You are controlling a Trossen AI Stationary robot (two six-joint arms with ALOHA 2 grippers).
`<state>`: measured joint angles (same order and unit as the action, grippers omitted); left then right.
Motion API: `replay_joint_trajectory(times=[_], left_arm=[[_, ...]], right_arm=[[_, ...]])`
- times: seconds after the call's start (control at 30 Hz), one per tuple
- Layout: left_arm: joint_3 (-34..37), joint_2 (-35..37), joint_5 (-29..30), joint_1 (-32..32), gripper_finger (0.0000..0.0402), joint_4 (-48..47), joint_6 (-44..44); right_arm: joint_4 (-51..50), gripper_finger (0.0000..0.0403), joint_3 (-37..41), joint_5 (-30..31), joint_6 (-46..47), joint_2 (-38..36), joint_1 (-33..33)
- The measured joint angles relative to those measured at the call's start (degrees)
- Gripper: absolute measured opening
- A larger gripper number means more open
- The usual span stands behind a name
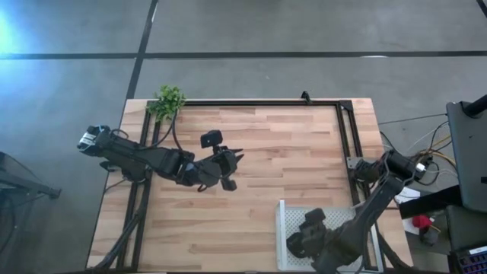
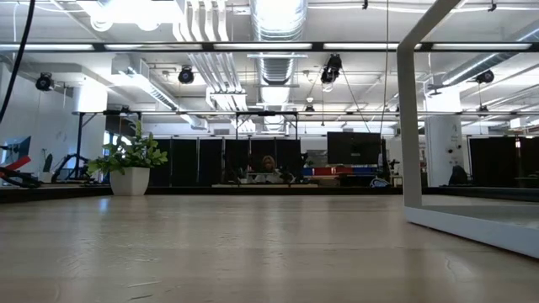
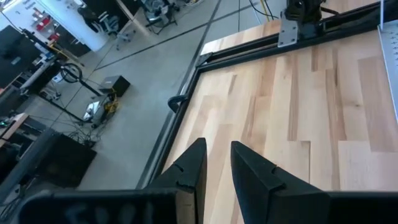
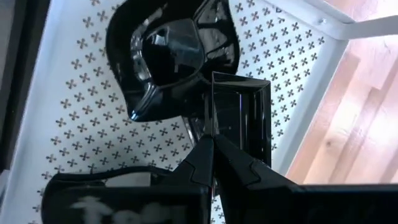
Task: Pick & Place Mini shaped plates
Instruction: Stack the square plate into the top square plate on the shelf
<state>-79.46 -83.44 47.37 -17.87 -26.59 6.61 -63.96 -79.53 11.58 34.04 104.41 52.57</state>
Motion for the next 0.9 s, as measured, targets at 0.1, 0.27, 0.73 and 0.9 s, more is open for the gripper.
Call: replay_joint_trajectory(times=[0.1,0.27,0.73,0.9], left_arm=[[0.0,0.0,0.02,0.0,0.0073,0.01,0.0],[0.0,0.02,0.02,0.0,0.0073,0.02,0.02],[0.0,0.02,0.06,0.0,0.0073,0.02,0.04],[0.0,0.07,0.07,0.0,0.0073,0.0,0.02]], right_arm=[[-0.31,0.0008,0.09,-0.69,-0.41,0.57,0.21],[-0.58,0.0008,0.83,-0.95,-1.69,0.32,0.34],[-1.21,0.0008,3.67,-1.1,-4.93,0.36,0.32],[-1.72,0.0008,4.21,-1.1,-6.25,0.44,0.32]])
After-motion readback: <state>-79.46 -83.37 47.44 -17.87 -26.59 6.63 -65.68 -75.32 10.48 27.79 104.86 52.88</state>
